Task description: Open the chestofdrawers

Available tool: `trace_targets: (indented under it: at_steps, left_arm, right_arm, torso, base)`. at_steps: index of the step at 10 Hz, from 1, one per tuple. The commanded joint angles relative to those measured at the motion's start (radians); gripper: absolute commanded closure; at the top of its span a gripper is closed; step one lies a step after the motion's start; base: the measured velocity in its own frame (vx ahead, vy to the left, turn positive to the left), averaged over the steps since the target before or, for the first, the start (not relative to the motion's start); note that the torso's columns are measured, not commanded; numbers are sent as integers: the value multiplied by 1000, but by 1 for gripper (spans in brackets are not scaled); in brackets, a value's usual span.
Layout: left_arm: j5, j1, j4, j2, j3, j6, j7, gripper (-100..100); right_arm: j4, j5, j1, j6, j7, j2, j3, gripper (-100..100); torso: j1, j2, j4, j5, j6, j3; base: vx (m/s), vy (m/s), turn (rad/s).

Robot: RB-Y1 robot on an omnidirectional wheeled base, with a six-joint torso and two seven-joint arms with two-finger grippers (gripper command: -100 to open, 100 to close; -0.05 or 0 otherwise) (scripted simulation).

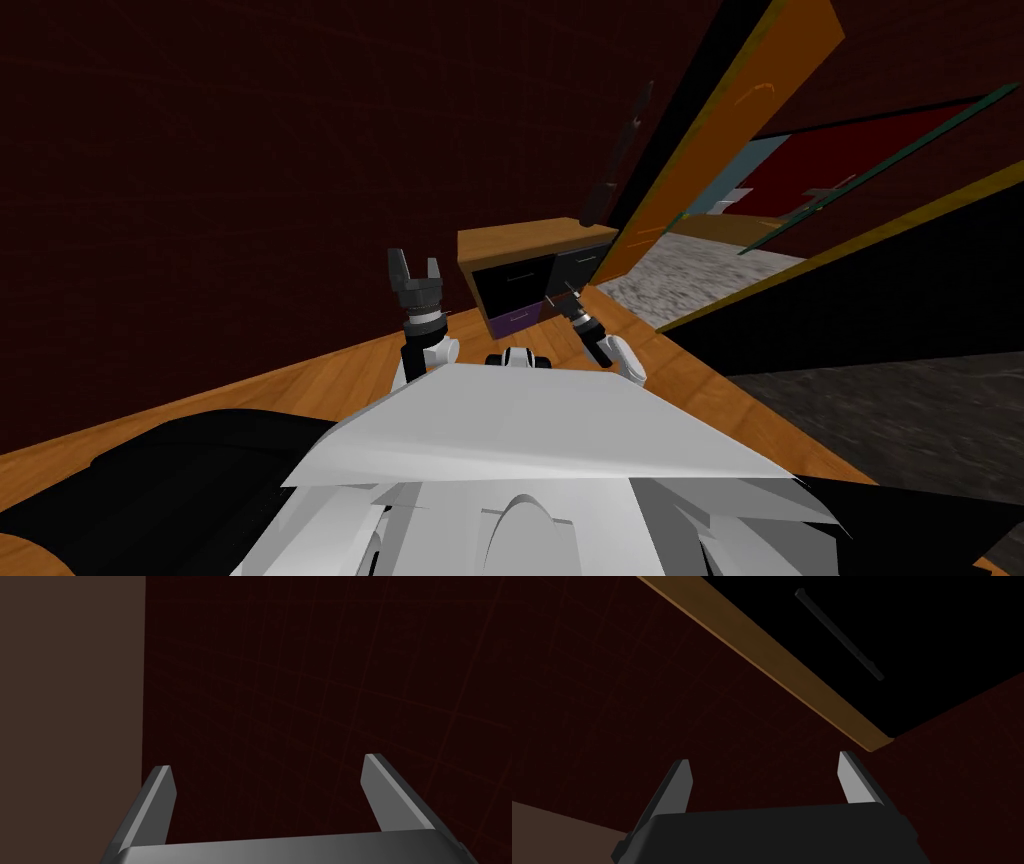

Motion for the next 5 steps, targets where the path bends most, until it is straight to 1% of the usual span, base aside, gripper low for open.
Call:
trace_targets:
  at_steps: [1,2,3,4,5]
  left_arm:
    - [0,0,0,0,0,0,0,0]
    - [0,0,0,0,0,0,0,0]
    - [0,0,0,0,0,0,0,0]
    - [0,0,0,0,0,0,0,0]
    - [0,0,0,0,0,0,0,0]
  right_arm:
    - [32,46,-14,-12,80,2,2,-100]
    - [32,46,-14,-12,108,2,2,-100]
    - [54,73,-23,-22,138,5,3,-100]
    - [54,73,-23,-22,165,5,3,-100]
    - [75,99,-31,-33,192,9,3,-100]
  torso:
    - [-1,0,0,0,0,0]
    - [-1,1,0,0,0,0]
    - [-2,2,0,0,0,1]
    - [-1,0,0,0,0,0]
    - [-1,0,0,0,0,0]
  base:
    - [38,92,-111]
    - [25,76,-77]
    - [61,84,-132]
    - [50,77,-70]
    - [37,89,-127]
